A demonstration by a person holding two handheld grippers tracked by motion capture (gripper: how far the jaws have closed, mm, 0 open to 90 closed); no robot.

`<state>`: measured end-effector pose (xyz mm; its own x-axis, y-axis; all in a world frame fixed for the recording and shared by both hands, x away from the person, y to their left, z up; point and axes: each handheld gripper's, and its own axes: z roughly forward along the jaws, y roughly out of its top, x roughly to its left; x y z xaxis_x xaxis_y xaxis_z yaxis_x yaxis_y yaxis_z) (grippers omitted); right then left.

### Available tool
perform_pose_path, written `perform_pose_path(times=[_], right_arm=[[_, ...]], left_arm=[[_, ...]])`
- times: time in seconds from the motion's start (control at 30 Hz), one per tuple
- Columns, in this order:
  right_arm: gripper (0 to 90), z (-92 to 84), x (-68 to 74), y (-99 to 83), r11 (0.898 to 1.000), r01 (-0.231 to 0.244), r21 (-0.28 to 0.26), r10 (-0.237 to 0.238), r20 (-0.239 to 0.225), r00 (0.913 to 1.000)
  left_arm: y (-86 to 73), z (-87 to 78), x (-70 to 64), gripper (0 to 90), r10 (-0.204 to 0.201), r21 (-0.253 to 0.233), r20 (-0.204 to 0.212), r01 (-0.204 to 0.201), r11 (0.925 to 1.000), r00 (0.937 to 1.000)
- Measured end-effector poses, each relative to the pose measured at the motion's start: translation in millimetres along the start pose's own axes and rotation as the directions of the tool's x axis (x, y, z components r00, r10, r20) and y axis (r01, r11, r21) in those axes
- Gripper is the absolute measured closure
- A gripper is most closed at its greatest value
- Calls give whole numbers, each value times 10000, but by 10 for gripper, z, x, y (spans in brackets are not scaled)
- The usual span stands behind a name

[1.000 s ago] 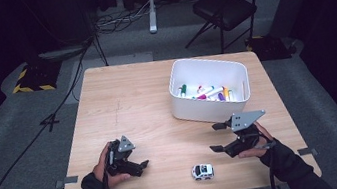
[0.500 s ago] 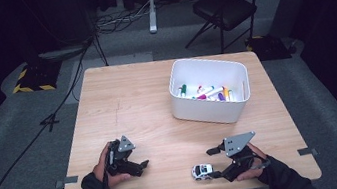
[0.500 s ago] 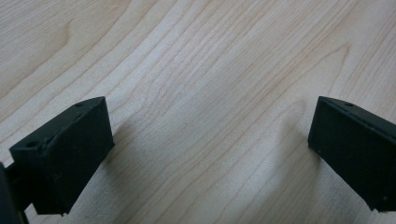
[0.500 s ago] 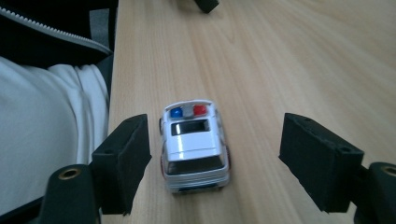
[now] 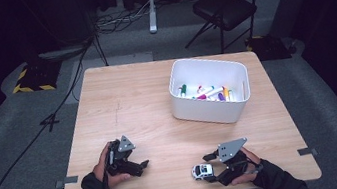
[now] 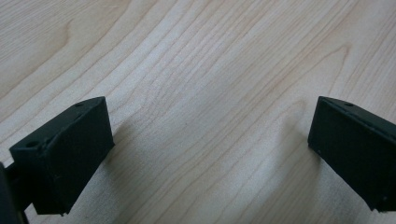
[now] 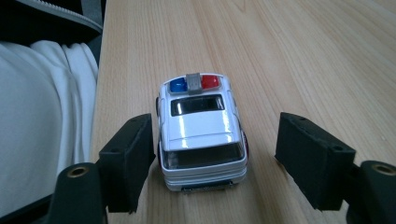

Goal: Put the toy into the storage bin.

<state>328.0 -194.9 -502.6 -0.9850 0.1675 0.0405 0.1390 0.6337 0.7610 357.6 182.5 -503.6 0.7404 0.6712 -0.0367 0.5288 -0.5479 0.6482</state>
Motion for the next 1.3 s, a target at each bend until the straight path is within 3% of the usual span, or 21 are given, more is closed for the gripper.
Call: perform_pose_path(times=[0.17,0.2,0.27,0.37,0.5,0.77,0.87,0.9,0.93,1.03,1.13,1.3], right_arm=[[298,28,32,13,9993,271,263,-276,189,9994],[298,42,48,18,9999,41,152,-44,248,9997],[299,42,34,22,9993,261,260,-269,296,9992],[323,55,53,31,9998,-28,183,20,402,9992],[468,41,39,24,9990,436,124,-438,123,9990],[485,28,46,22,9989,451,103,-452,89,9989],[487,15,39,10,9997,254,22,-254,53,9997],[487,9,42,10,9999,125,37,-125,112,9999],[487,-7,18,6,9991,409,140,-411,141,9991],[488,-64,1,10,9998,-53,-193,59,292,9996],[488,-141,-50,18,9997,19,-235,-1,741,9973],[488,-277,-116,35,9971,-280,-703,357,1110,9932]], left_arm=[[0,0,0,2,1,0,1,-1,10000,10000],[0,0,0,2,0,0,1,0,10000,10000],[0,1,-1,2,-18,-15,0,18,10000,10000],[0,1,-2,2,-20,-15,0,20,10000,10000],[2,3,-3,2,-40,-2,2,40,10000,10000],[2,3,-2,2,-39,-1,3,39,10000,10000],[3,2,1,2,6,-18,-60,-6,10000,10000],[3,2,1,2,1,-16,-50,-1,10000,10000],[3,2,1,2,1,-16,-46,-1,10000,10000],[3,2,1,2,1,-16,-48,-1,10000,10000],[6,-2,6,2,97,-24,-147,-98,9999,9998],[9,2,8,2,136,-66,-132,-137,9999,9998]])
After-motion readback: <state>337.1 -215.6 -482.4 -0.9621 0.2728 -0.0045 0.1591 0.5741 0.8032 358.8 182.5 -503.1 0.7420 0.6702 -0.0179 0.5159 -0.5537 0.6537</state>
